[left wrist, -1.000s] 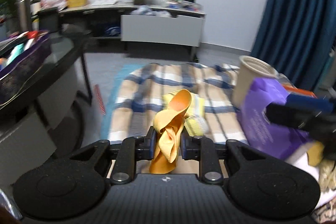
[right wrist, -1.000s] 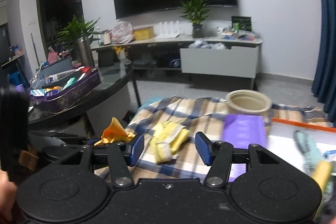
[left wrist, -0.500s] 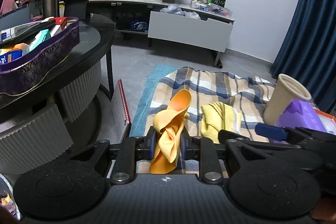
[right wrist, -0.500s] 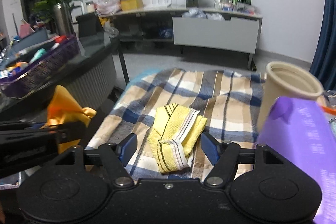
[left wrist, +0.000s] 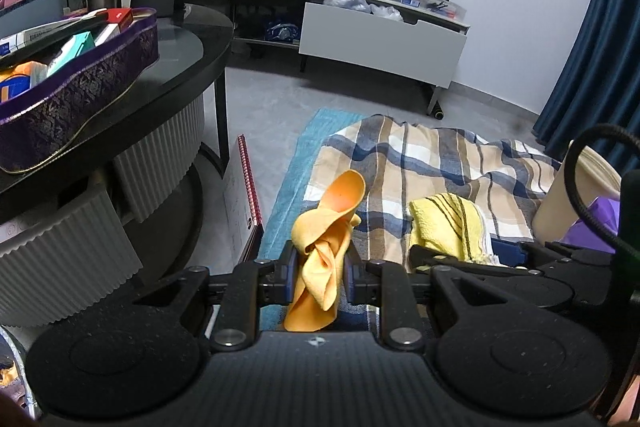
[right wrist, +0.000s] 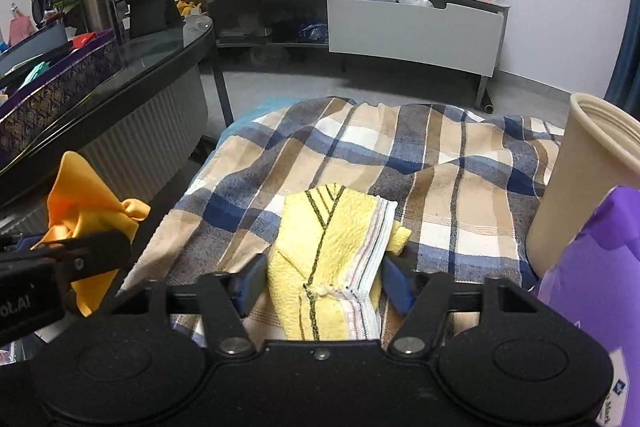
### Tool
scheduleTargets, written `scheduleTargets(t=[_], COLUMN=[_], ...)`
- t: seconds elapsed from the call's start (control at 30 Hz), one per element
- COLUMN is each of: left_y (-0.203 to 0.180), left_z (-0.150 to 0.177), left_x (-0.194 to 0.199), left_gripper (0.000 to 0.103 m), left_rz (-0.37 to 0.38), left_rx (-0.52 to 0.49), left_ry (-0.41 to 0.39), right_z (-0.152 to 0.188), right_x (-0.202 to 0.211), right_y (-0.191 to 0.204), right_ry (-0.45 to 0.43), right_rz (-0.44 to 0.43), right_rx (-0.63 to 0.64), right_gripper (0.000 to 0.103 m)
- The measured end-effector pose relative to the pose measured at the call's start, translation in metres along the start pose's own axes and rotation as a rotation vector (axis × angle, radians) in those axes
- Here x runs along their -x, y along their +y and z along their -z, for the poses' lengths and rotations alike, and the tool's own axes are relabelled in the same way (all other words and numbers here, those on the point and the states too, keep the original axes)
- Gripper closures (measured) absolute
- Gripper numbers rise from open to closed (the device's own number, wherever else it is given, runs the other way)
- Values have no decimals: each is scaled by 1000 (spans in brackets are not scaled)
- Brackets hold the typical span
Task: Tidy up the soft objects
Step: 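Lift the orange glove in the left tool while the right lifts the yellow towel toward the box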
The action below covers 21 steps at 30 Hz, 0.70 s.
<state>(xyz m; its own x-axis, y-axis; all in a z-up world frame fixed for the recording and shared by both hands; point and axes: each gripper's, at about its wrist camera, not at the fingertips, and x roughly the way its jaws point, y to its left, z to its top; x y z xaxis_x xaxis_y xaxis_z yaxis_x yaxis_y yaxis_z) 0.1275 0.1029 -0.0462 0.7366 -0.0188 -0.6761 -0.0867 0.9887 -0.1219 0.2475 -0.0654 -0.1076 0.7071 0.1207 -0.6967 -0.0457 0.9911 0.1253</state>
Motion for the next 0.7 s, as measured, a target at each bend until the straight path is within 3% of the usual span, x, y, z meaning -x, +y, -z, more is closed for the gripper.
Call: scheduleTargets(t=[0.13, 0.3, 0.7], left_y=[-5, -10, -32], left_z=[0, -3, 1], left_x=[4, 13, 52], left_gripper=[79, 79, 79], left_rz=[-4, -2, 10], left_rx=[0, 3, -12], left_ry=[1, -13, -49], right_z=[-3, -4, 2], right_x=[9, 33, 124], right_y=[-5, -8, -30], right_ry=[-23, -71, -174], right_rz=[-4, -16, -44], right_rx=[-3, 3, -8], right_gripper=[73, 77, 78])
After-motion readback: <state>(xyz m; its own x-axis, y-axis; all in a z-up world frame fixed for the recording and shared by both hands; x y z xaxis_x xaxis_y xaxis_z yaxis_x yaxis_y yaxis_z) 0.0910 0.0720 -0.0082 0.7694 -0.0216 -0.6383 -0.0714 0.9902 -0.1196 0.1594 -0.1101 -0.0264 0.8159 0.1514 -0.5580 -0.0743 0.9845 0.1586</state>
